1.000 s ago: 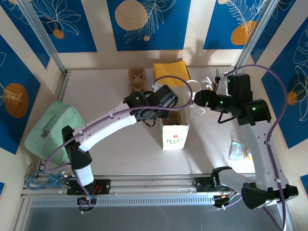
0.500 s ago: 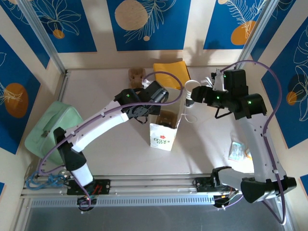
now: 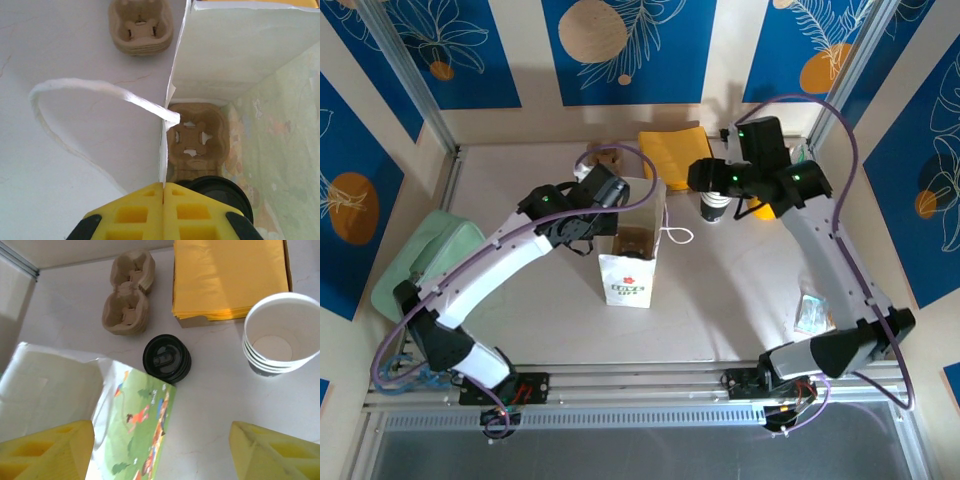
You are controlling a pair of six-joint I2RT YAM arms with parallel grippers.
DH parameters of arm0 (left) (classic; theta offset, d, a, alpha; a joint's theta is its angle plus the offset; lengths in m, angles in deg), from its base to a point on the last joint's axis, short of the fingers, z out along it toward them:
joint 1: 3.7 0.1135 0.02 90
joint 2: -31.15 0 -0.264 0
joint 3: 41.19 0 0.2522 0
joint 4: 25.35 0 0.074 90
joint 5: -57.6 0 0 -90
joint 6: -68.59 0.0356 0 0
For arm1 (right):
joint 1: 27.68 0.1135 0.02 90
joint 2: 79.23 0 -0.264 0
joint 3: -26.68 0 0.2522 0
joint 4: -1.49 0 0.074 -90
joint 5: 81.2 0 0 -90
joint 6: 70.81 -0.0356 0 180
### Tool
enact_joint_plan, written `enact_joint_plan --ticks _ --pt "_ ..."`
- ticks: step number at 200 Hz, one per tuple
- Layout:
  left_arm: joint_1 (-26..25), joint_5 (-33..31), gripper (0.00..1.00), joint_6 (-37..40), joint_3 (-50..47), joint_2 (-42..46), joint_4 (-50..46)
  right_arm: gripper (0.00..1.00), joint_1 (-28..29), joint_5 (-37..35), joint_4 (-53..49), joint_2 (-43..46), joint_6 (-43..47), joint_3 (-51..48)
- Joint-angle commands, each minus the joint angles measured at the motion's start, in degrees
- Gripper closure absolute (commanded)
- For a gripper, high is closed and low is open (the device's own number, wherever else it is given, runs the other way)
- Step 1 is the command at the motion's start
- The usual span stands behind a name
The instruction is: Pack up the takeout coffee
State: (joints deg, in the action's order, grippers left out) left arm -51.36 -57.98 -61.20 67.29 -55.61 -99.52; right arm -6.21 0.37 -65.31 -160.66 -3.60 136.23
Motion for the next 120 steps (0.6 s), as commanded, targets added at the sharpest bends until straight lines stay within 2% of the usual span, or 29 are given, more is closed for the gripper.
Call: enact_joint_plan --ticks 1,33,67,100,120 --pt "1.21 0.58 0.93 1.49 -1.52 2.84 0.81 0.28 2.11 -6.35 1.49 -3.76 1.9 3.69" --pt "2.61 1.33 0.94 1.43 -3.59 4.68 0.89 0.28 4.02 -11.15 2.02 -10.53 3.07 8.23" --pt "3.45 2.02 0.92 1.54 -5.24 6.31 1.23 0.27 4.28 -12.56 2.55 -15.64 2.94 11.44" --pt "3.64 2.87 0.68 1.8 -6.2 7.2 1.81 0.27 4.19 -13.65 1.11 -17.81 3.66 14.36" --pt "3.72 3.18 0.61 2.41 -6.52 8.45 2.63 0.27 3.61 -15.34 0.6 -17.48 5.14 14.94"
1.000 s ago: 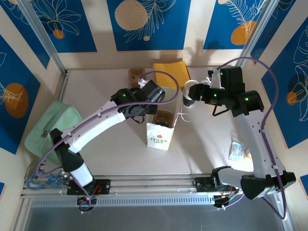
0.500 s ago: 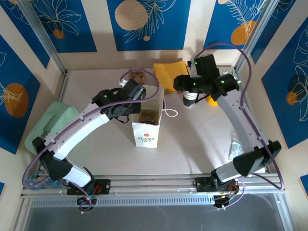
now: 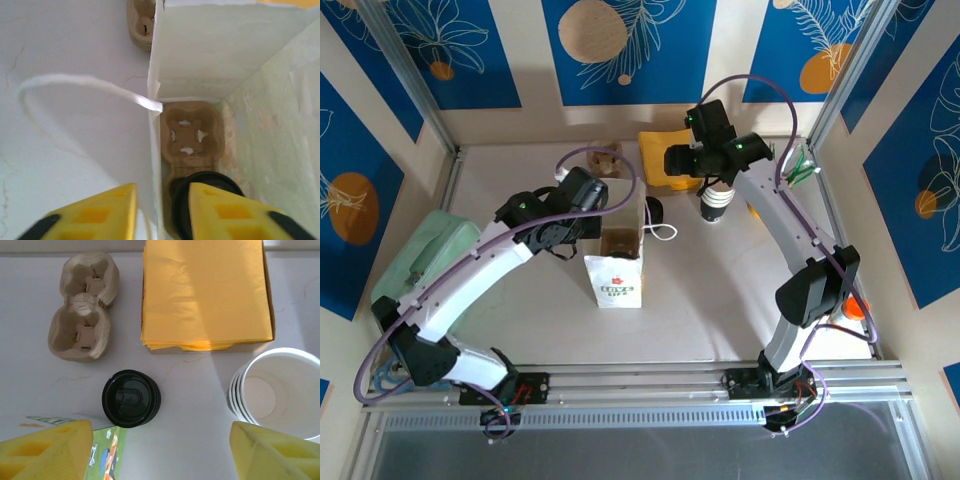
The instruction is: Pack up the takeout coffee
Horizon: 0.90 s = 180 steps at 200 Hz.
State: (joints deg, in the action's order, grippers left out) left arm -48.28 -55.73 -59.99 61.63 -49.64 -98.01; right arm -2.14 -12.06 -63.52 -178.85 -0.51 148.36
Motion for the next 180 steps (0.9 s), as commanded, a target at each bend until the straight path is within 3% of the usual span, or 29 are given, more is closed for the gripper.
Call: enact_joint_plan --ticks 1,53,74,98,180 --pt "0.68 0.97 0.6 1.27 -0.84 2.53 1.22 0.27 -0.52 -3.06 -1.25 0.72 2.09 2.82" --pt "0.66 2.08 0.51 5.61 -2.97 7.47 5.9 0.28 -7.94 -5.59 -4.3 3.06 2.49 1.34" --pt "0.69 9.16 0.49 10.81 -5.57 11.25 13.23 0.28 -12.42 -3.75 -3.89 5.11 2.42 -1.23" --pt "0.69 11.38 0.44 12.66 -8.48 16.07 19.75 0.29 -17.68 -1.88 -3.04 7.12 2.18 -4.44" --pt "0.71 12.99 0.44 14.49 -10.9 18.61 20.97 0.45 -29.31 4.8 -0.45 10.99 2.77 -11.7"
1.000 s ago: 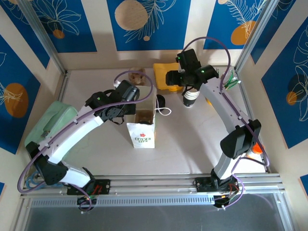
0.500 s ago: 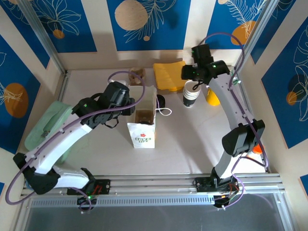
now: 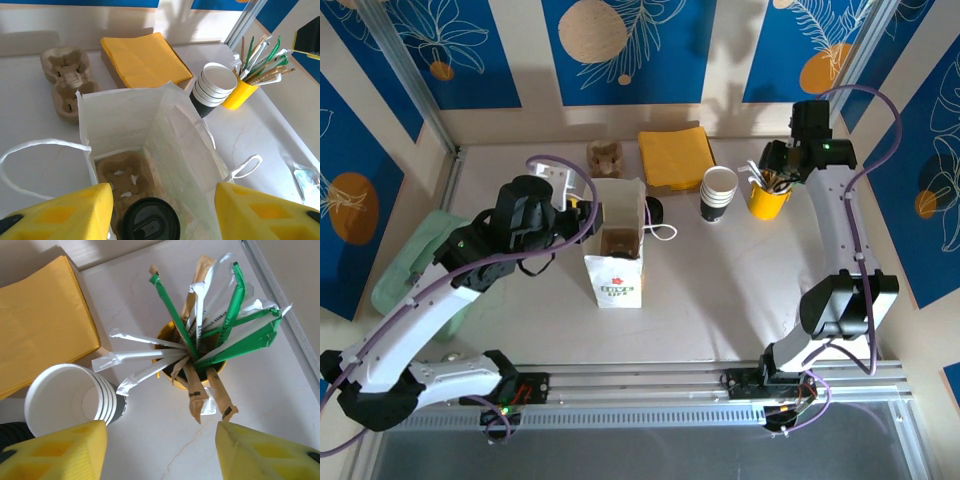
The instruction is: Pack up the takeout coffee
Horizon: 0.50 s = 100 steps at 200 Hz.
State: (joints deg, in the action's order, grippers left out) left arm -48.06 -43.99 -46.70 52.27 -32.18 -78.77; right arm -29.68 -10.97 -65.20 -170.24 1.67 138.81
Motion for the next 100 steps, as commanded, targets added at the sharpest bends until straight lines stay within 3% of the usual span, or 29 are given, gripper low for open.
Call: enact_joint_plan --ticks 1,46,100 --pt "0.5 1.24 0.44 1.16 -1.55 1.12 1.71 0.46 -1.82 3.78 1.29 2.39 0.61 -2.27" --pt "0.49 0.88 0.48 1.39 -2.31 1.48 1.86 0.55 -4.43 6.47 2.67 3.63 1.05 -5.84" --pt "0.49 0.96 0.48 0.87 -3.32 1.66 2.35 0.58 -7.06 5.59 3.16 4.23 1.5 -7.72"
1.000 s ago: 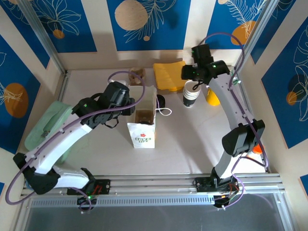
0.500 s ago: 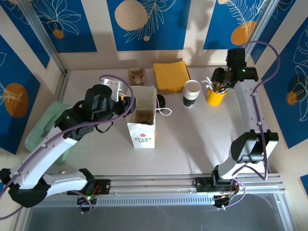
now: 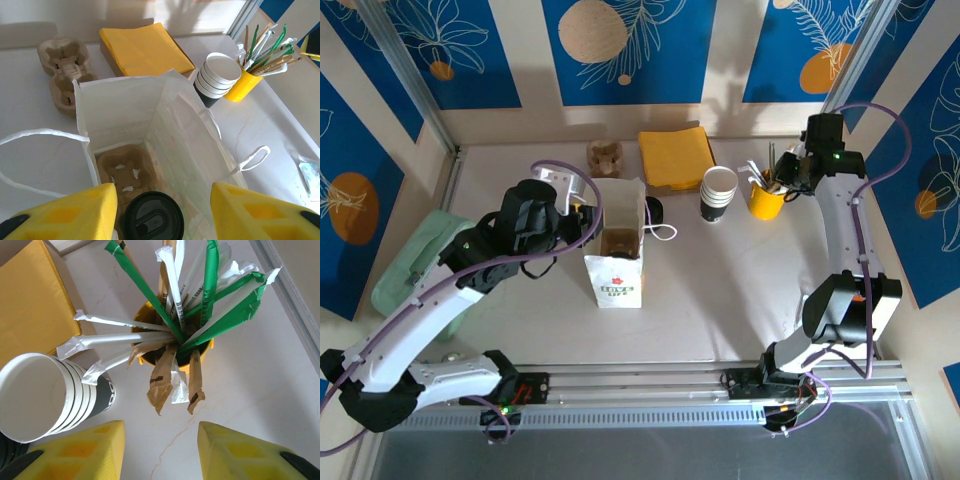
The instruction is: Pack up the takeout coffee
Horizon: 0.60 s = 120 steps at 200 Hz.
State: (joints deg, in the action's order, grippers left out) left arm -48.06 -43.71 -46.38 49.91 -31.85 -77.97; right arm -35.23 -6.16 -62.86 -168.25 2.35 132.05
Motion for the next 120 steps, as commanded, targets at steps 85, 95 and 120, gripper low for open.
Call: enact_joint_plan --ticks 85,95,120 --pt "0.42 0.9 0.48 -0.02 -1.58 1.1 2.02 0.61 -6.24 11.07 2.81 0.66 -1.48 -1.79" --pt "0.45 0.89 0.48 -0.15 -1.58 1.12 2.02 0.61 -6.25 11.53 2.74 -0.02 -1.59 -1.39" --pt "0.5 0.87 0.48 -0.24 -1.6 1.22 2.01 0.61 -6.24 10.55 2.04 -1.89 -1.43 -0.09"
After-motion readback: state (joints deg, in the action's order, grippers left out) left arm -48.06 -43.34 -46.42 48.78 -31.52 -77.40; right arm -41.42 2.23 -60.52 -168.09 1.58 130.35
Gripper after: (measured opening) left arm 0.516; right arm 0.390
